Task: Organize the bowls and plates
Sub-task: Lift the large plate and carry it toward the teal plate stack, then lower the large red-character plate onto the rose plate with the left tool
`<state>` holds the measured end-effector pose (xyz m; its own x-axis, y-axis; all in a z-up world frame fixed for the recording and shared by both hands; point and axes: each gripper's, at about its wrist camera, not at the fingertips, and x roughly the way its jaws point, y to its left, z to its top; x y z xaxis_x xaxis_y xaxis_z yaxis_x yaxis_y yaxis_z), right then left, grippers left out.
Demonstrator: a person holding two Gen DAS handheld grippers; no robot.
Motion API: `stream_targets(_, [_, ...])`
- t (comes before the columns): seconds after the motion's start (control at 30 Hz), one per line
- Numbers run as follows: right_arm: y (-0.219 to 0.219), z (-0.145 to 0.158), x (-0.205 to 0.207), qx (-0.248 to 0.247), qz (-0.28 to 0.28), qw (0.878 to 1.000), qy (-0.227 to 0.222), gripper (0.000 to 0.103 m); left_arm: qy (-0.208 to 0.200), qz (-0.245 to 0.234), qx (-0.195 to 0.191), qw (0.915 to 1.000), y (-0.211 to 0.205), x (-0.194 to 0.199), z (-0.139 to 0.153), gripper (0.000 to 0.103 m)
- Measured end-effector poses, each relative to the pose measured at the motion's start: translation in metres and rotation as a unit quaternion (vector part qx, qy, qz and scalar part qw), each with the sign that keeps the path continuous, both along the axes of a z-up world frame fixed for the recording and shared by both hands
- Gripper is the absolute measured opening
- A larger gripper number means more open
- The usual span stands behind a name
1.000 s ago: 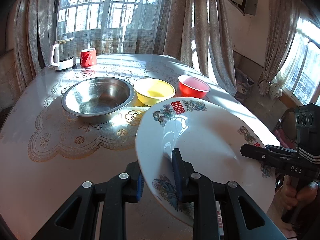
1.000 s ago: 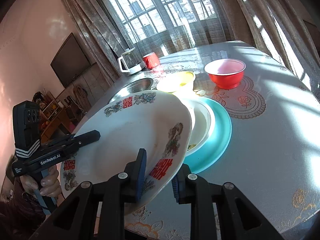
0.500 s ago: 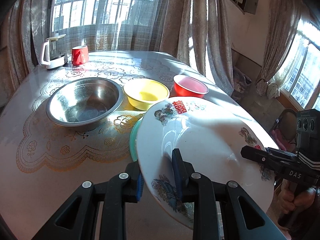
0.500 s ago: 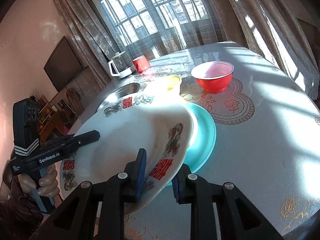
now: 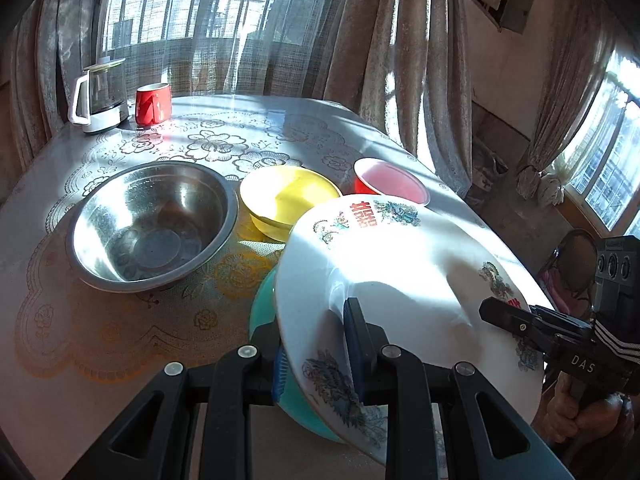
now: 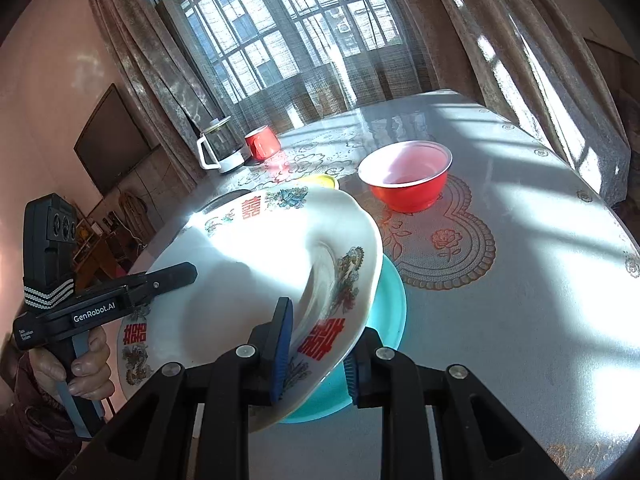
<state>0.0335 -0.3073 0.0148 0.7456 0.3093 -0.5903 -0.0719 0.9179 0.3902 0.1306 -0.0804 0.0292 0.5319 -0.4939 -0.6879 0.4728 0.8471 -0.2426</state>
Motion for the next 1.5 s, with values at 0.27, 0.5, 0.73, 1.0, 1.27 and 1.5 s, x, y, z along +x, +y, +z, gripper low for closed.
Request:
stream_targets(0.27, [0.003, -0.021, 0.015, -0.014, -0.007, 1.0, 0.019, 0.023, 0.021, 0.014, 0.012, 0.9996, -0.002, 0.013, -0.024, 0.026])
stream_targets(0.5, [0.006, -0.035, 0.021, -0.025, -0.008, 0.999, 0.032, 0.024, 0.038, 0.021, 0.014, 0.999, -0.001, 0.016, -0.04, 0.026])
stream_targets(0.73, [0.006, -0.041, 0.024, -0.03, -0.012, 0.999, 0.035, 0.024, 0.041, 0.024, 0.013, 0.9988, -0.002, 0.017, -0.046, 0.027])
stream_targets(1.0, [0.01, -0.04, 0.026, -0.046, -0.021, 0.998, 0.032, 0.024, 0.046, 0.033, 0.013, 0.9983, -0.002, 0.019, -0.048, 0.028])
stream_targets(1.27, [0.013, -0.041, 0.03, -0.067, -0.035, 0.997, 0.031, 0.024, 0.039, 0.046, 0.024, 0.9979, -0.006, 0.016, -0.047, 0.03])
stream_targets(1.5, [0.012, -0.041, 0.029, -0.058, -0.04, 0.997, 0.037, 0.025, 0.041, 0.05, 0.025, 0.9976, -0.005, 0.015, -0.046, 0.03])
